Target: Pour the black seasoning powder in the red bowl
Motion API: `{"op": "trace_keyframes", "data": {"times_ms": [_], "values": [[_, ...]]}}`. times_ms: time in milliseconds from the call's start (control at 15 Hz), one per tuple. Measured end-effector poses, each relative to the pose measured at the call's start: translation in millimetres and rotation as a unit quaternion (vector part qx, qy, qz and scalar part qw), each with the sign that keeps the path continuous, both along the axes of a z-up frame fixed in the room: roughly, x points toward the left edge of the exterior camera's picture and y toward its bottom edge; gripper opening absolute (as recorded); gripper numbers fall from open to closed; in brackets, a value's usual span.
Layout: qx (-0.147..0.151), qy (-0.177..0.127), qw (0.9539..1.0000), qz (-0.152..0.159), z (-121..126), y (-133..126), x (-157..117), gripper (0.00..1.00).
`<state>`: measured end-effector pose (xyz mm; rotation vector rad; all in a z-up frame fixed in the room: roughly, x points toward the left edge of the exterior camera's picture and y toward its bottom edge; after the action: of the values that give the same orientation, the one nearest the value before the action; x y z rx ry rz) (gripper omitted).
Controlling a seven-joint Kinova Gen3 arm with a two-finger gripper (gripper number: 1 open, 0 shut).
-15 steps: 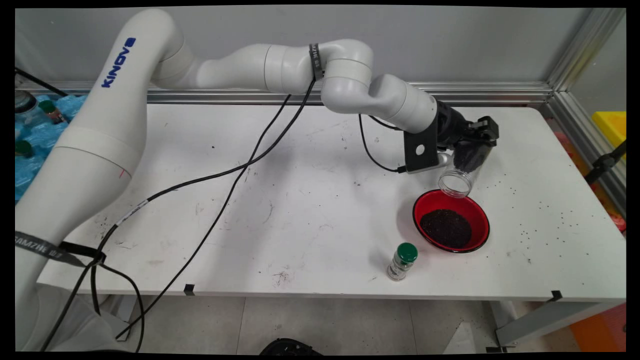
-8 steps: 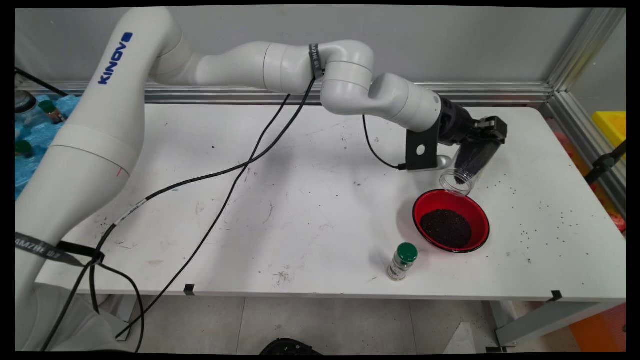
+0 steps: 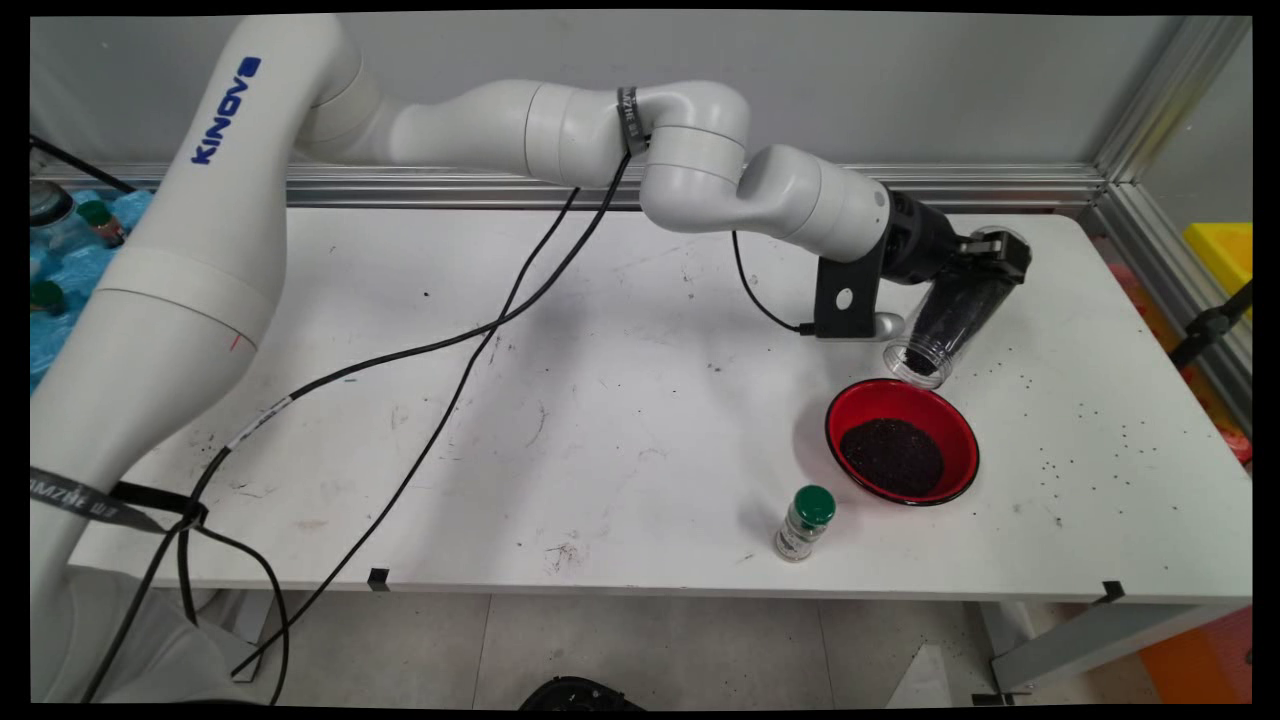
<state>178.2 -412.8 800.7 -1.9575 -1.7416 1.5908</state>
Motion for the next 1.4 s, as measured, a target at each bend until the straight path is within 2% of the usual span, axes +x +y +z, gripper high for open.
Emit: {"op": "trace_keyframes", "data": {"times_ms": [1400], "values": [[-0.063, 0.006, 0.9978, -0.018, 0.4, 10.8, -3.3, 0.0]]}}
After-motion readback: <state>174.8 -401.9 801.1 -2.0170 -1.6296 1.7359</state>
